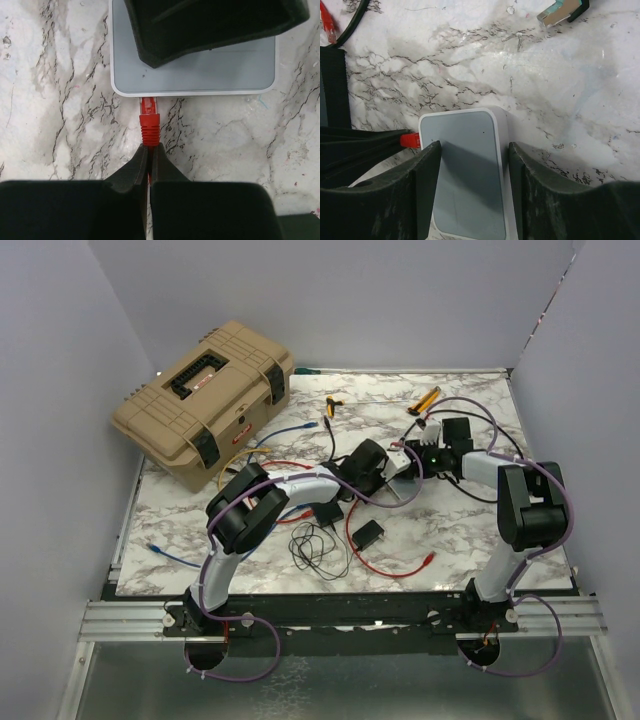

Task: Insert the plug into the switch port
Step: Insert the connector into the switch port, then pick up the connector from the center of the board.

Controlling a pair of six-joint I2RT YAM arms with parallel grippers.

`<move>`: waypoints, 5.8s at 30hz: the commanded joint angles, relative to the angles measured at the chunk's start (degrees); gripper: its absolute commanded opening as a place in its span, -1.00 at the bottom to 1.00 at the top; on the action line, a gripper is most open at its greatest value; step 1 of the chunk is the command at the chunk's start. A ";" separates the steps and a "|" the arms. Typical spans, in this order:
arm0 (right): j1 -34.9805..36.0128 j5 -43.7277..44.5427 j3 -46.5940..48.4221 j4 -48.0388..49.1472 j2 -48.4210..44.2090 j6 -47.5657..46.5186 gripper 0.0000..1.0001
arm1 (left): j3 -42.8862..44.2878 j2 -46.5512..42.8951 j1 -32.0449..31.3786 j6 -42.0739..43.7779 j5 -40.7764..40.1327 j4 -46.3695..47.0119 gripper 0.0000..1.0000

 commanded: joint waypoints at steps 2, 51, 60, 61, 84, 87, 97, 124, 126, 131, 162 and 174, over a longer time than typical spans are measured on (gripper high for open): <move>8.72 -24.90 -4.28 -9.24 3.70 6.06 0.11 | -2.76 2.04 -3.09 -4.33 2.89 20.59 -1.00; 3.95 36.09 -5.94 -11.53 -29.31 16.72 0.82 | -13.71 -14.49 4.70 -16.35 -12.26 17.36 0.47; 3.97 39.51 -2.10 -14.27 -31.56 17.40 1.00 | -23.32 -30.71 6.62 -22.33 -28.78 13.63 0.98; 3.97 39.71 -1.50 -14.26 -31.22 17.46 1.00 | -23.92 -31.99 6.76 -22.61 -30.58 12.72 0.98; 3.97 24.37 -1.03 -10.72 -24.06 16.70 0.98 | -16.78 -15.64 12.58 -33.02 -33.50 20.00 0.66; 3.96 23.10 -4.44 -8.42 -25.64 17.81 0.98 | -12.31 -10.48 12.68 -33.28 -33.48 22.03 0.53; 3.97 19.70 -11.42 -4.45 -28.30 18.17 0.97 | 2.31 6.52 12.71 -34.90 -37.86 23.02 0.05; 3.95 18.92 -13.21 -3.04 -31.02 17.90 0.97 | 16.47 14.01 16.09 -40.56 -7.51 22.15 -1.00; 3.94 19.49 -13.72 -2.77 -31.71 18.00 0.97 | 16.54 12.21 15.90 -41.94 -3.40 23.45 -1.00; 3.97 21.33 -15.04 -2.38 -33.27 18.42 0.97 | 16.68 6.73 14.90 -44.36 5.28 26.37 -1.00; 3.97 21.57 -19.88 2.32 -39.99 19.25 0.96 | 12.60 -23.03 13.20 -30.12 23.98 13.77 -1.00; 3.97 11.89 -21.65 10.21 -38.86 18.09 0.86 | -1.16 -34.31 11.04 -6.29 11.42 1.01 -1.00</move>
